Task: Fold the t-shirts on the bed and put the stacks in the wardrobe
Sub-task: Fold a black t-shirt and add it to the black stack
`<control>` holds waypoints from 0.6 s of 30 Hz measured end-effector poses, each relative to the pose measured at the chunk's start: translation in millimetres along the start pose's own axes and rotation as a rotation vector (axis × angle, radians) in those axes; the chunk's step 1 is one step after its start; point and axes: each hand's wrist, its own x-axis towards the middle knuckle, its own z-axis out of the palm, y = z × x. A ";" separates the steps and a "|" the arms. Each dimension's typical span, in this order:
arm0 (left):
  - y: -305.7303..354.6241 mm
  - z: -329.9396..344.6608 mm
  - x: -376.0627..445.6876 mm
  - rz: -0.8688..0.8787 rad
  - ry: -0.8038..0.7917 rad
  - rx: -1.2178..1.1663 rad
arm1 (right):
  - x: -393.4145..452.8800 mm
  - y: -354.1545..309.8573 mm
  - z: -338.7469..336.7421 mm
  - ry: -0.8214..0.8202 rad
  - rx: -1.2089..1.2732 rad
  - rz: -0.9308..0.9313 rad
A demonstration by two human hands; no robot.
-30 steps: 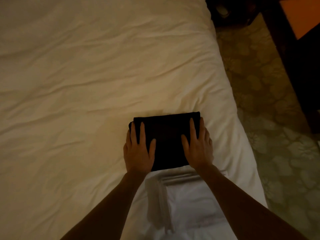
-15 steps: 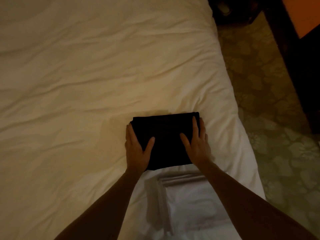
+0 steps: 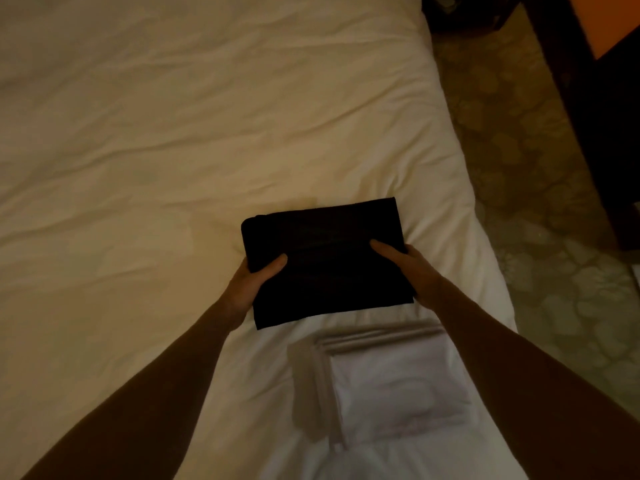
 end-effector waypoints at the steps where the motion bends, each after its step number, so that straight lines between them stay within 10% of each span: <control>1: -1.0 -1.3 0.0 -0.015 -0.026 0.003 | 1.1 1.0 -0.5 -0.006 0.004 0.025; 18: 20.0 -0.4 -7.3 -0.177 -0.218 -0.167 | -15.3 -5.4 15.4 -0.026 0.090 0.122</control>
